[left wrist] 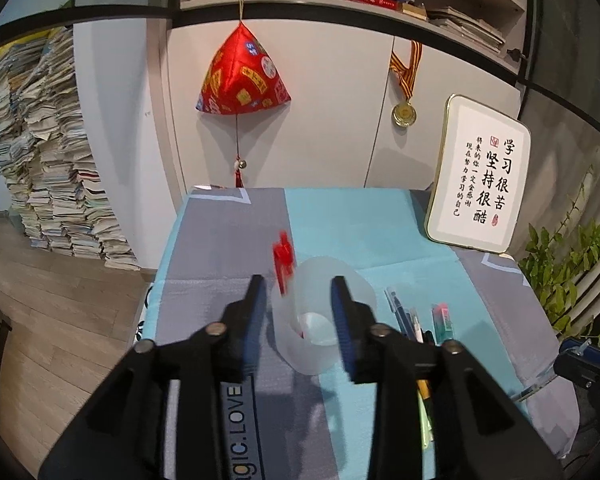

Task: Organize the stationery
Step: 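Lower the red pen into the frosted cup and open the left tool, then lower the clear pen into the frosted cup and open the right tool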

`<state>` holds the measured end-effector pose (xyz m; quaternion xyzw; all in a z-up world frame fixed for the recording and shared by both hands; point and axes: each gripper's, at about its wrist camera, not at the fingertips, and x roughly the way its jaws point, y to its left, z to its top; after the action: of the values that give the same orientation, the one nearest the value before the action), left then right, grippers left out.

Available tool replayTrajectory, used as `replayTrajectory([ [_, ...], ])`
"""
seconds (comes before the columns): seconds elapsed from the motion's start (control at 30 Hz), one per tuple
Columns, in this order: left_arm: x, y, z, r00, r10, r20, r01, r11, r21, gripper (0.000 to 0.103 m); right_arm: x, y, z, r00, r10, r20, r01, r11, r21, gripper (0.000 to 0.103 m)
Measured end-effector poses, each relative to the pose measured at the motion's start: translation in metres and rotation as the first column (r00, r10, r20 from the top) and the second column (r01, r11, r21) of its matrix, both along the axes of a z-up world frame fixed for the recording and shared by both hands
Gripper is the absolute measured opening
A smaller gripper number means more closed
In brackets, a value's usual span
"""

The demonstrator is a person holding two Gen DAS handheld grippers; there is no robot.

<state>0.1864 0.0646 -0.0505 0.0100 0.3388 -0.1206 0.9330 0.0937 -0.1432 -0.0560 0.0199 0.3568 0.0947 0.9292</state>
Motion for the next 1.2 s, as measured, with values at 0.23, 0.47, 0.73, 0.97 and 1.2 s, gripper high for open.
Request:
replayTrajectory([
  [0.23, -0.021, 0.015, -0.004, 0.999, 0.029, 0.019, -0.028, 1.0, -0.006, 0.04, 0.0, 0.002, 0.0, 1.0, 0.002, 0.002, -0.002, 1.0, 0.0, 0.013],
  [0.47, -0.042, 0.033, -0.018, 0.998, 0.058, -0.005, -0.058, 0.998, -0.011, 0.041, 0.005, 0.016, 0.009, 0.999, 0.034, 0.019, -0.034, 0.999, -0.015, 0.013],
  [0.73, -0.054, 0.044, -0.027, 0.996, 0.083, -0.02, -0.083, 0.997, -0.007, 0.041, 0.016, 0.038, 0.029, 0.995, 0.082, 0.065, -0.08, 0.996, -0.034, 0.013],
  [0.97, -0.061, 0.044, -0.032, 0.996, 0.082, -0.024, -0.082, 0.997, 0.004, 0.041, 0.031, 0.06, 0.055, 0.985, 0.13, 0.118, -0.124, 0.991, -0.051, 0.013],
  [1.2, -0.062, 0.041, -0.04, 0.997, 0.063, -0.052, -0.064, 0.998, -0.006, 0.041, 0.051, 0.09, 0.069, 0.973, 0.176, 0.146, -0.167, 0.983, -0.075, 0.013],
])
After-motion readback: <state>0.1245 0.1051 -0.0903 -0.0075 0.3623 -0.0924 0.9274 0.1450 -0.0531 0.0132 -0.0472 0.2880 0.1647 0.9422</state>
